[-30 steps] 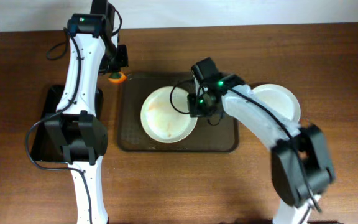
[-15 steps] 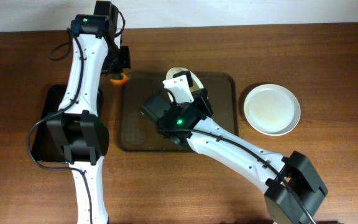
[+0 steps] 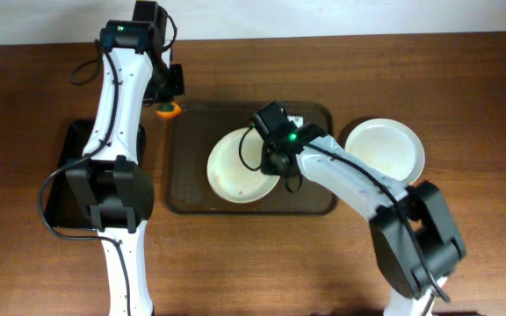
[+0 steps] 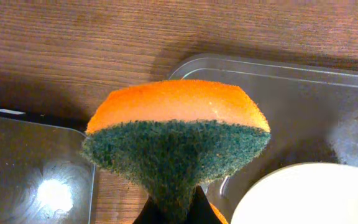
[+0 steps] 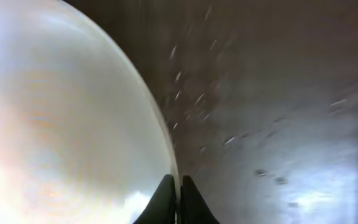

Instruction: Clean dirty plates on tray and stack at the side

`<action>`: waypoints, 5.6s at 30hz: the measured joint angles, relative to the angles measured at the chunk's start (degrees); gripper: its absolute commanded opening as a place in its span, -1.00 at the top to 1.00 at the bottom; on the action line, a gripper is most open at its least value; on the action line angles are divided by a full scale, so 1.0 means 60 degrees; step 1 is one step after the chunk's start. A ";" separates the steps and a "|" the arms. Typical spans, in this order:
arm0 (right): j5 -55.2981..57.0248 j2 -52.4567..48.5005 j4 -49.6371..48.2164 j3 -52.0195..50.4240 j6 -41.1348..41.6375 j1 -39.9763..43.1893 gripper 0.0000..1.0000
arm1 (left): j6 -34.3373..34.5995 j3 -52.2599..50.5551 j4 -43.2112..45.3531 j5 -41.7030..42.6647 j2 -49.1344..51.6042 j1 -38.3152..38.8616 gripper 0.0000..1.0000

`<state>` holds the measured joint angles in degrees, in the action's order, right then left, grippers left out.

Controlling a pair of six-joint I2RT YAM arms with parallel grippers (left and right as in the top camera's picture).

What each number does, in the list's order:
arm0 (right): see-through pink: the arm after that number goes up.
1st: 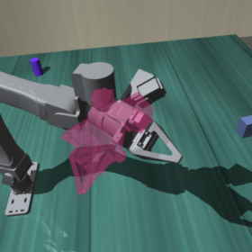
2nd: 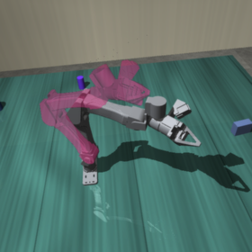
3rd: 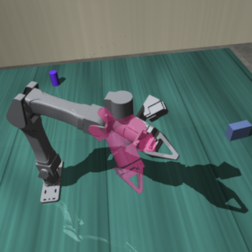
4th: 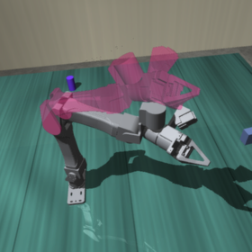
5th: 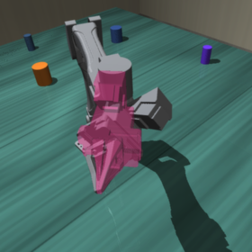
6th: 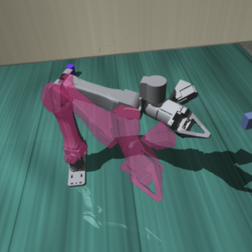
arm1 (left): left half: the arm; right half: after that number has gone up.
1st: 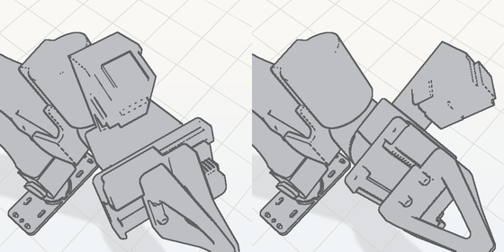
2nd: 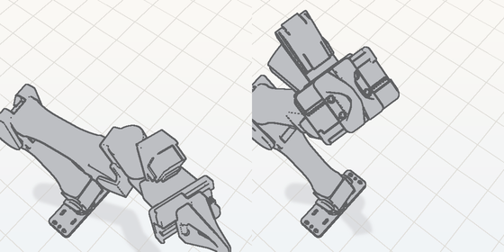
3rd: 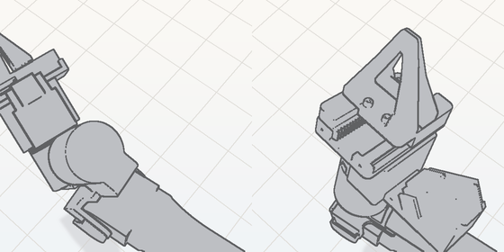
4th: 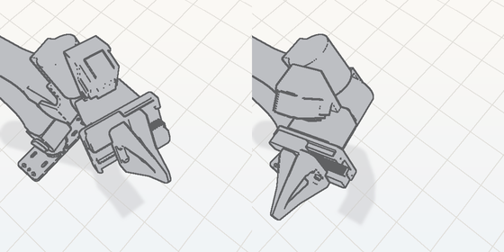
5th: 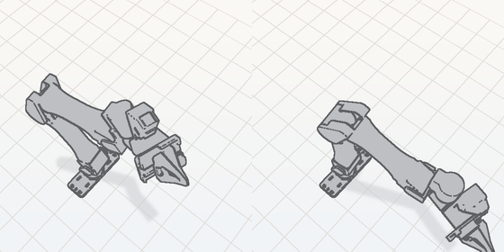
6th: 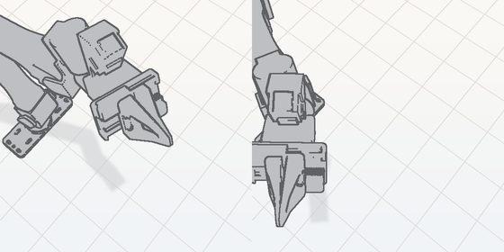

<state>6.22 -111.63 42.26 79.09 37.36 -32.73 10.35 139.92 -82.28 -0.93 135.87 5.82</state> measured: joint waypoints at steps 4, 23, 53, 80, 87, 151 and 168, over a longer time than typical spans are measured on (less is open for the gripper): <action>-0.0874 -0.0353 -0.1253 -0.0138 -0.1155 -0.0004 -0.27 | 0.0000 0.0000 0.0011 -0.0004 0.0000 0.0000 1.00; -0.0506 -0.1140 -0.1643 0.0146 0.0215 0.0550 0.92 | 0.0000 0.0000 0.0080 0.0000 0.0000 0.0000 1.00; -0.2422 -0.1450 -0.2481 0.0248 -0.0240 0.1461 0.91 | -0.1851 -0.4641 0.3187 0.2120 0.0015 0.1268 1.00; -0.2889 -0.1585 -0.2543 0.0350 -0.0310 0.1388 0.92 | -0.1880 -0.4634 0.1093 0.2459 -0.0069 0.1293 1.00; -0.2911 -0.1585 -0.2685 0.0346 -0.0499 0.1388 0.54 | -0.2291 0.1253 0.0076 0.3042 0.0073 0.0794 1.00; -0.1920 0.1075 0.4692 0.3515 -0.2976 0.4929 -0.76 | 0.0000 -0.2277 -0.2018 -0.0634 0.0018 -0.3756 -0.99; -0.2561 0.5209 0.8644 0.7501 -0.3872 0.4994 -0.97 | 0.0000 0.3646 -0.2331 -0.0492 -0.2084 -0.1989 -0.99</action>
<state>-9.15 -80.38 94.13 124.09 14.13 -2.76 10.35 161.80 -96.27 -3.88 123.37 -6.11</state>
